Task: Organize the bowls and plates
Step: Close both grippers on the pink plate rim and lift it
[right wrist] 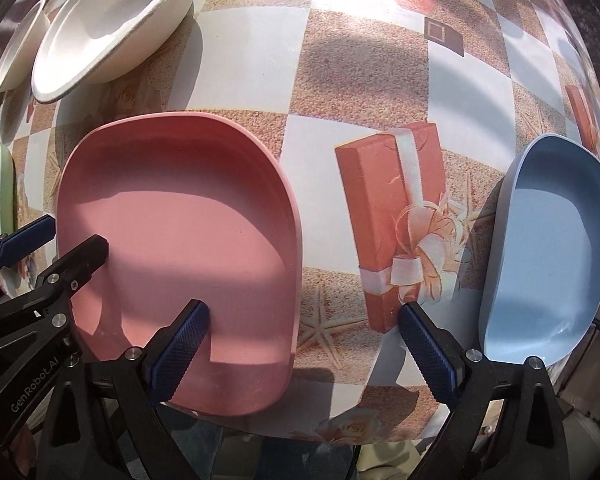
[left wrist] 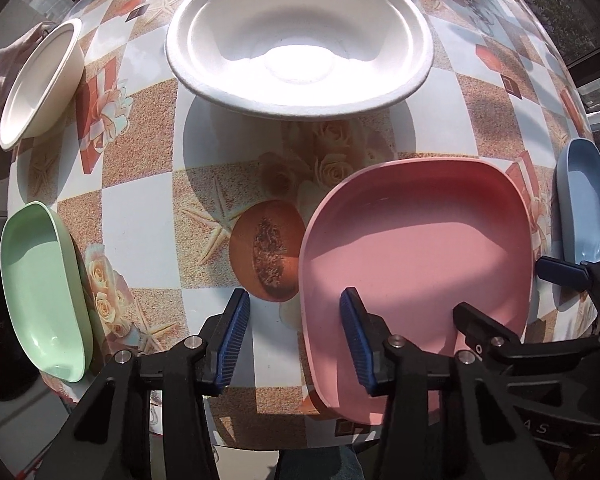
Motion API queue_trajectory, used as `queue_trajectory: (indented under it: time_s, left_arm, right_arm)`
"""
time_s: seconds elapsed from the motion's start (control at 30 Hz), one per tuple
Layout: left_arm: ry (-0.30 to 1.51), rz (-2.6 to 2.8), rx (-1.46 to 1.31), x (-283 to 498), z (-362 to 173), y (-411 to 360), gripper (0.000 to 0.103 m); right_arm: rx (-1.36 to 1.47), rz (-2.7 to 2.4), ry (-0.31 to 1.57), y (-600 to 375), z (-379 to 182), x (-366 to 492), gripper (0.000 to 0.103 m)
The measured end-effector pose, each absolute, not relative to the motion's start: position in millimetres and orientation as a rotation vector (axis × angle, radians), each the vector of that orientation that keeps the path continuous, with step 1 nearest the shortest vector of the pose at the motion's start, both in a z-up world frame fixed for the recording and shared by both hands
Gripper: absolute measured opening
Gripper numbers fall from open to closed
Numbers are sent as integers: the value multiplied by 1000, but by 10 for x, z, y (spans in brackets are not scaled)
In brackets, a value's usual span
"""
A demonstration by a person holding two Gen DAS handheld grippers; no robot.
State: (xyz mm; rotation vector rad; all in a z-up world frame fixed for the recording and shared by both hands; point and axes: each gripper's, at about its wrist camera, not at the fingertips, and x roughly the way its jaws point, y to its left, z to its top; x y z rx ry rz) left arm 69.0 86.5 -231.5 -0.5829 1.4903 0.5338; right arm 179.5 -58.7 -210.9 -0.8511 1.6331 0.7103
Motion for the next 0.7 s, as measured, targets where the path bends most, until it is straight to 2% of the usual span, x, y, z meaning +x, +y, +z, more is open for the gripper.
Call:
queue_trajectory:
  time_s: [0.03, 0.17, 0.23, 0.27, 0.3, 0.7]
  left_arm:
    - [1489, 509, -572, 716, -2318, 835, 21]
    - [1487, 507, -602, 667, -2379, 929, 21]
    - [1477, 487, -649, 582, -2417, 1040, 18]
    - [1478, 477, -651, 556, -2435, 1064, 17]
    - [1486, 479, -623, 545, -2435, 1050, 17]
    - [1546, 451, -579, 58, -2356, 579, 17]
  right_arm:
    - [-855, 708, 1633, -608, -2098, 1754, 93]
    - [-832, 712, 1636, -570, -2011, 1692, 84]
    - [-822, 739, 1615, -460, -1898, 1634, 68]
    - [-812, 767, 1618, -403, -1833, 1577, 44]
    - [-836, 757, 1625, -363, -1797, 1529, 39]
    - [-757, 759, 1747, -310, -1608, 1100, 38]
